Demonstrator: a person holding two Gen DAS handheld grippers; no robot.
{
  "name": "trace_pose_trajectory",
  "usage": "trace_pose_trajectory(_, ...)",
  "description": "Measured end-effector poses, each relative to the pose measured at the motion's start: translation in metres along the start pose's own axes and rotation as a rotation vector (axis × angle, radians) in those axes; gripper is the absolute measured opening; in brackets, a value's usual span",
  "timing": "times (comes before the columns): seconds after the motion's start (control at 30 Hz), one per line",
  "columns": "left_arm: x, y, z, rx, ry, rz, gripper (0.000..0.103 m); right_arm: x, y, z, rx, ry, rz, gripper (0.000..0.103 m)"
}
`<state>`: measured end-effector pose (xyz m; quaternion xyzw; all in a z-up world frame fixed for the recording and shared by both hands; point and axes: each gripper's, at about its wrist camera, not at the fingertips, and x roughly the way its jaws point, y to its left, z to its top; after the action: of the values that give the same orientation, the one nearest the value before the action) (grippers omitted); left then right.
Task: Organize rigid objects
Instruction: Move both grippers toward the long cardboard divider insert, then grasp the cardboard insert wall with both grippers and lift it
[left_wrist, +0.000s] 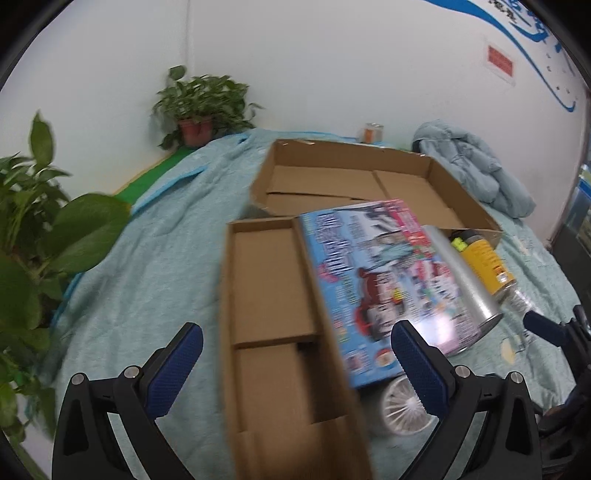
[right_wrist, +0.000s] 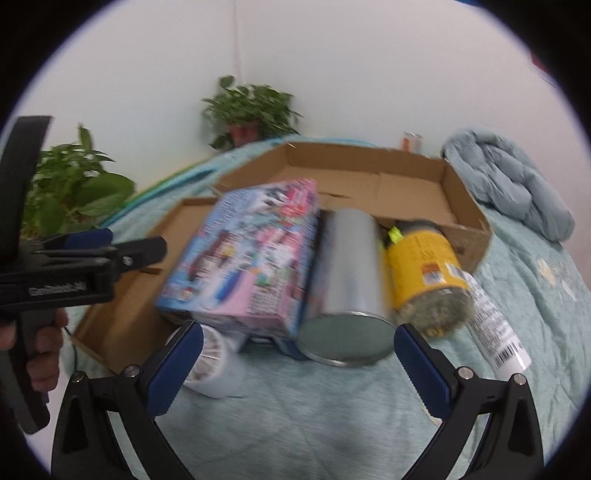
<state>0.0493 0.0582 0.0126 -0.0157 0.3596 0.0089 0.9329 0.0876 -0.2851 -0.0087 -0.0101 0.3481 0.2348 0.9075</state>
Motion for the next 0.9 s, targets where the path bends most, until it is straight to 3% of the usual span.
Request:
trace_pose_trajectory(0.07,-0.004,0.023,-0.007,-0.033,0.024,0.008,0.103,-0.002,0.016,0.006,-0.005,-0.013,0.094,0.103)
trace_pose_trajectory(0.2,-0.006,0.062,-0.027,-0.128,0.071,0.018,0.103,0.005,0.046,0.011,-0.035,0.008,0.149,0.103)
trace_pose_trajectory(0.33,-0.001,0.087,-0.047,-0.205,0.116,-0.075,0.098,0.022,0.066,0.013,-0.027,0.072,0.189,0.102)
trace_pose_trajectory(0.4,0.001,0.092,-0.055,-0.217,0.142,-0.110,0.077,0.028,0.072,0.011,-0.045,0.091,0.192,0.094)
trace_pose_trajectory(0.47,0.006,0.090,-0.060,-0.211,0.179,-0.119,0.061,0.033,0.081,0.009,-0.062,0.117,0.191,0.064)
trace_pose_trajectory(0.57,0.010,0.091,-0.069,-0.215,0.220,-0.166,0.050,0.039,0.090,0.003,-0.076,0.162,0.180,0.043)
trace_pose_trajectory(0.73,0.013,0.071,-0.076,-0.171,0.264,-0.217,0.026,0.049,0.104,-0.002,-0.082,0.220,0.211,0.022)
trace_pose_trajectory(0.9,0.015,0.060,-0.078,-0.143,0.279,-0.175,0.023,0.052,0.112,-0.010,-0.099,0.269,0.198,0.022)
